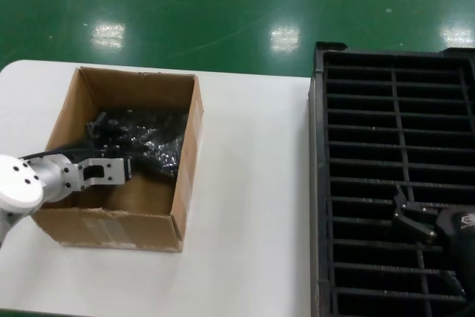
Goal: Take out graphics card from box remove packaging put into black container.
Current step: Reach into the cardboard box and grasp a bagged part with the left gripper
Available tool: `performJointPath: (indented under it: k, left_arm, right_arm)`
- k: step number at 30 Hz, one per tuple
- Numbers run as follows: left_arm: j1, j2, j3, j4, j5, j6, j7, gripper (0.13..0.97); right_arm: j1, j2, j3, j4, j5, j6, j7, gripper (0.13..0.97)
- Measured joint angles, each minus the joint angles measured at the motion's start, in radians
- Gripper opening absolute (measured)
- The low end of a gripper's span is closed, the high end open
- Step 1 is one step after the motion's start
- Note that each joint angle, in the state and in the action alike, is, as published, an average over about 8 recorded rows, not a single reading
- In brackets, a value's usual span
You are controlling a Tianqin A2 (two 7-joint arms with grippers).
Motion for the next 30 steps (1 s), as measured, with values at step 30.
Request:
performJointPath:
  k: [30]
  left_arm:
    - [0.149,-0.101,-0.017,-0.284,0.17,0.039,-0.286,0.141]
  right_arm:
    - [0.0,0.0,0.0,0.0,0.0,0.0,0.0,0.966]
